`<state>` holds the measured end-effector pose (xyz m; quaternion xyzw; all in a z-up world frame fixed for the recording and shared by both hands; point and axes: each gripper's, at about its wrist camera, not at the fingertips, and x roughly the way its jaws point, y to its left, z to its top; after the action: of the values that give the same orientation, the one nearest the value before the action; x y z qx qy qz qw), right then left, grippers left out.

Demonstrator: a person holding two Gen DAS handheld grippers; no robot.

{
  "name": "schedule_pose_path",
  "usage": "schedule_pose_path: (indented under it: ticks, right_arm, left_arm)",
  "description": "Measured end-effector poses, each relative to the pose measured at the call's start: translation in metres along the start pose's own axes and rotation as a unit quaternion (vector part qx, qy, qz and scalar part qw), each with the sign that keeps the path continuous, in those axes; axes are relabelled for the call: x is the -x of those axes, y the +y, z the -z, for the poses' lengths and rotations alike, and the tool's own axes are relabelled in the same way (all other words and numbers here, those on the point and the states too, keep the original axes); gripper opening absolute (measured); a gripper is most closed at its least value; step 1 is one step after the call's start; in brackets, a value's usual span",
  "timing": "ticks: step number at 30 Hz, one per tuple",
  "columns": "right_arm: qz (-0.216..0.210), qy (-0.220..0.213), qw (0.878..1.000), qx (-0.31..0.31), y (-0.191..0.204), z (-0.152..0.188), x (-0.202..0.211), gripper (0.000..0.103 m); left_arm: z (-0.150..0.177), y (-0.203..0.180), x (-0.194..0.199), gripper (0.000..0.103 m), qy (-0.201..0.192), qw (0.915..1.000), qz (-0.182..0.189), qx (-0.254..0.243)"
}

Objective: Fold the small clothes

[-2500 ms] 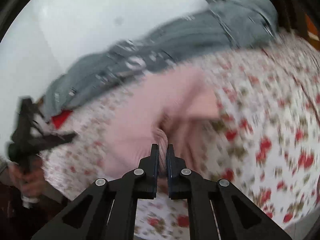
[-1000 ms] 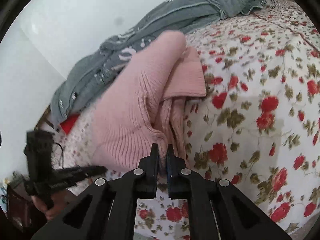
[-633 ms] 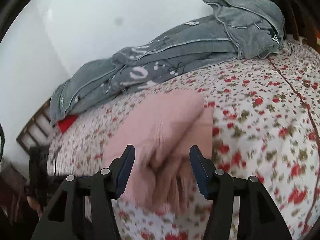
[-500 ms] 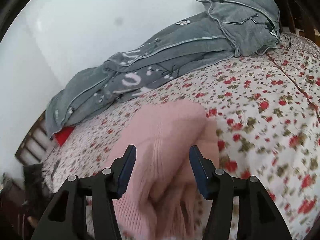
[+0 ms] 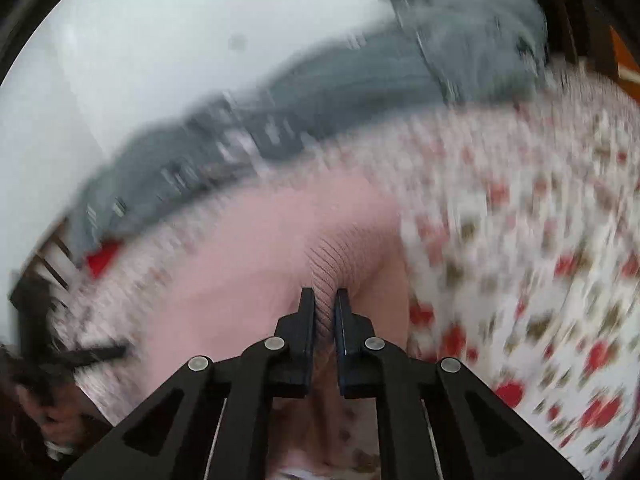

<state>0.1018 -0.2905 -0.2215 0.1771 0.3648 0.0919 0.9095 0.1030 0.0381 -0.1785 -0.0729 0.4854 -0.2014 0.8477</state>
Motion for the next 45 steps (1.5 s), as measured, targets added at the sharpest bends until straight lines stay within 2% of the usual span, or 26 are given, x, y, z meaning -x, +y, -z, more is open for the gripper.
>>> schedule_pose_path:
  ticks: [4,9,11,13,15,17,20,25,29,33,38,43,45]
  right_arm:
    - [0.008,-0.017,1.0,-0.023,-0.006,0.0,0.01,0.035]
    - [0.014,0.005,0.999,-0.043,-0.01,-0.004,0.029,0.04]
    - [-0.003,0.029,0.998,-0.056,-0.012,-0.005,0.029,0.045]
    - [-0.023,0.051,0.996,-0.064,-0.008,-0.004,0.027,0.047]
    - [-0.014,0.062,0.996,-0.064,-0.006,-0.004,0.021,0.051]
    - [-0.012,0.072,0.995,-0.074,-0.009,-0.006,0.014,0.054]
    - [-0.031,0.088,0.991,-0.097,-0.014,-0.008,0.008,0.054]
    - [-0.034,0.096,0.99,-0.097,-0.012,-0.02,-0.002,0.059]
    - [-0.044,0.117,0.985,-0.12,-0.02,-0.018,-0.02,0.069]
    - [-0.046,0.117,0.984,-0.129,-0.022,-0.018,-0.028,0.07]
    - [-0.035,0.12,0.985,-0.117,-0.018,-0.023,-0.037,0.074]
    - [-0.031,0.115,0.986,-0.114,-0.016,-0.025,-0.042,0.076]
    - [-0.031,0.11,0.987,-0.112,-0.014,-0.025,-0.044,0.07]
  left_arm:
    - [-0.011,-0.012,-0.001,0.052,-0.007,0.9999,0.012,-0.01]
    - [-0.029,-0.03,-0.004,0.059,-0.024,0.9977,0.061,-0.017]
    - [-0.037,-0.035,-0.01,0.061,-0.025,0.9958,0.087,-0.013]
    - [-0.045,-0.038,-0.02,0.061,-0.02,0.995,0.097,-0.007]
    - [-0.053,-0.037,-0.034,0.061,-0.009,0.9949,0.101,0.004]
    - [-0.059,-0.027,-0.051,0.061,0.016,0.9918,0.122,0.036]
    - [-0.062,-0.007,-0.072,0.061,0.042,0.9843,0.147,0.088]
    - [-0.064,0.013,-0.093,0.065,0.064,0.9722,0.184,0.13]
    - [-0.067,0.009,-0.103,0.066,0.068,0.9739,0.178,0.123]
    - [-0.072,-0.008,-0.108,0.067,0.067,0.9832,0.145,0.088]
    - [-0.079,-0.016,-0.111,0.065,0.066,0.9865,0.136,0.063]
    - [-0.084,-0.017,-0.115,0.055,0.068,0.9861,0.139,0.061]
    - [-0.085,-0.019,-0.113,0.049,0.065,0.9871,0.135,0.057]
